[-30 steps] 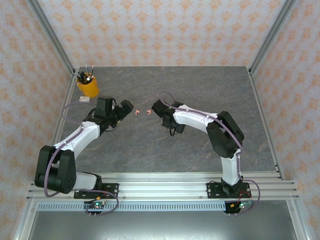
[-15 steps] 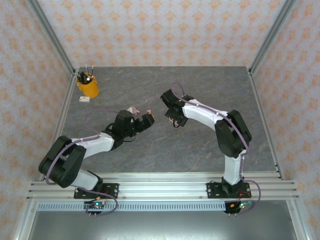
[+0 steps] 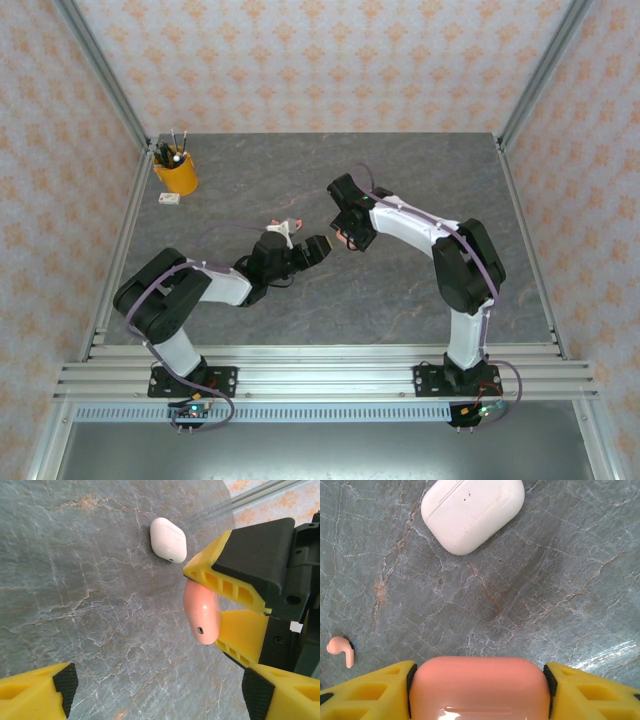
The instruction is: Insert the wireless bluetooth earbuds into the charging case
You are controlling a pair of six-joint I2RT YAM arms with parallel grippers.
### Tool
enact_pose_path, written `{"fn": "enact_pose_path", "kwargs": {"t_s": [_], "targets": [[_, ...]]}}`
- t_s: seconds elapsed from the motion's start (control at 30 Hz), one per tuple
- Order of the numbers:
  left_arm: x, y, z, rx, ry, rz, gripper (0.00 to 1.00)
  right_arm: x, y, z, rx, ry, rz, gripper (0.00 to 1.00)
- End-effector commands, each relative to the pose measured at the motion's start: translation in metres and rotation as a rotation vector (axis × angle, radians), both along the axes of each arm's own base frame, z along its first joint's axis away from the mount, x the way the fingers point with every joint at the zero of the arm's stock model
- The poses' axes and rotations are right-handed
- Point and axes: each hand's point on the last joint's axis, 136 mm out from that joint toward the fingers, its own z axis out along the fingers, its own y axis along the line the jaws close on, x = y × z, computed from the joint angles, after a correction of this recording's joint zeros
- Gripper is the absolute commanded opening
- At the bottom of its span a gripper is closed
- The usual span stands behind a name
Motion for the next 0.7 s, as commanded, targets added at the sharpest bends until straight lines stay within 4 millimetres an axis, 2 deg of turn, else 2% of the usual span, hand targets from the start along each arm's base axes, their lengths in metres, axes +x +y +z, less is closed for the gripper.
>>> {"fn": "enact_pose_path", "kwargs": {"t_s": [0.0,0.37,0.67], "targets": [[0.016,-0.012,0.025,-0.058,-0.095,0.025,0.83,0.009,0.006,0.021,0.056,-0.036,-0.027,0.6],[0.025,-0.033,0.022,-0.085,-0.101,0.014,0.73,0.009,0.012,0.02,0.078,-0.018,-0.019,0.59],[0.038,-0.041,0.023,-0.1,-0.111,0.029,0.68,0.009,0.018,0.023,0.107,-0.013,-0.011,0.58]]}}
